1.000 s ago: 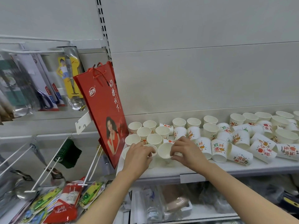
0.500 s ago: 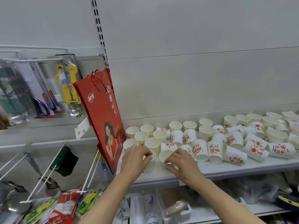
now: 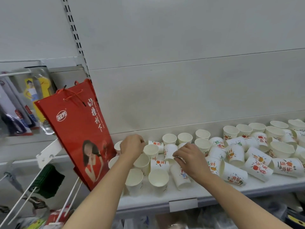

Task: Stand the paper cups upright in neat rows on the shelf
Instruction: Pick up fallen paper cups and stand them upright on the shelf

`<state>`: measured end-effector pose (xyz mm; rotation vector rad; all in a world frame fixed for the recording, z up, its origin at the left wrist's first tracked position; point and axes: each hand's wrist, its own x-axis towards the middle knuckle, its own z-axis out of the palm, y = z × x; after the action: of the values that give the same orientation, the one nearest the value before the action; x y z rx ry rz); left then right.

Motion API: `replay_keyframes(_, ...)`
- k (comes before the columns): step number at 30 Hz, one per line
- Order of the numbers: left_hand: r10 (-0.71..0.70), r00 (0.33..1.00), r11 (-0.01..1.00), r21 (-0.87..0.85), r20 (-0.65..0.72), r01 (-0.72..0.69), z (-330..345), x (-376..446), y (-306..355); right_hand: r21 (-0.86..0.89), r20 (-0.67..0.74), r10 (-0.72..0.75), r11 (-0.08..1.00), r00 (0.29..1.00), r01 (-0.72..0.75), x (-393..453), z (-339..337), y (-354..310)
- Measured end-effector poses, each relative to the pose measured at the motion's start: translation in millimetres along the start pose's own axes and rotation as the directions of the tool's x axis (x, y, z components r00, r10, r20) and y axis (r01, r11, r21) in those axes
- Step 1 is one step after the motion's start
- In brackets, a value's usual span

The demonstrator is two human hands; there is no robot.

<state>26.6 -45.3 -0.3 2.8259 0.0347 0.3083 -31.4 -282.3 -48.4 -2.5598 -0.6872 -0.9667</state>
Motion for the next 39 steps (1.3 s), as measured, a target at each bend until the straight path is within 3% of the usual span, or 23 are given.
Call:
replay_keyframes(4, -0.089, 0.995, 0.995, 0.049, 0.054, 0.086, 13.7, 33.5, 23.3, -0.012, 0.050, 0.035, 0.999, 0.998, -0.034, 12.3, -0.2, 42.3)
replay_keyframes(14, -0.329, 0.938, 0.900, 0.337, 0.111, 0.275, 48.7, 53.6, 62.5, 0.031, 0.170, -0.052, 0.998, 0.984, 0.047, 49.1, 18.4, 97.1)
replay_keyframes(17, -0.381, 0.919, 0.905, 0.248, 0.106, 0.346, 51.4, 54.7, 64.6, 0.058, 0.164, -0.041, 0.998, 0.986, 0.032, 53.5, 28.0, 102.2)
replay_keyframes(21, -0.453, 0.882, 0.884, -0.058, 0.128, 0.463, 42.0, 57.9, 65.7, 0.070, 0.181, -0.019, 0.997, 0.983, 0.007, 55.6, 38.1, 101.7)
replay_keyframes(25, -0.323, 0.944, 0.931, -0.158, 0.061, 0.329, 38.8, 49.4, 64.9, 0.052, 0.207, -0.014, 0.999, 0.978, 0.003, 63.7, 46.8, 98.5)
replay_keyframes(30, -0.093, 0.995, 0.991, 0.091, -0.036, 0.096, 50.6, 35.1, 60.0, -0.034, 0.289, -0.010, 0.999, 0.957, 0.020, 74.1, 60.6, 93.8)
replay_keyframes(34, -0.063, 0.998, 0.988, 0.138, -0.017, 0.064, 56.2, 40.2, 53.4, -0.054, 0.310, 0.016, 0.999, 0.950, 0.001, 74.6, 71.2, 91.8)
replay_keyframes(39, -0.043, 0.999, 0.997, 0.061, 0.008, 0.043, 52.8, 36.9, 48.3, -0.029, 0.278, 0.015, 1.000, 0.961, -0.007, 72.8, 79.5, 90.7)
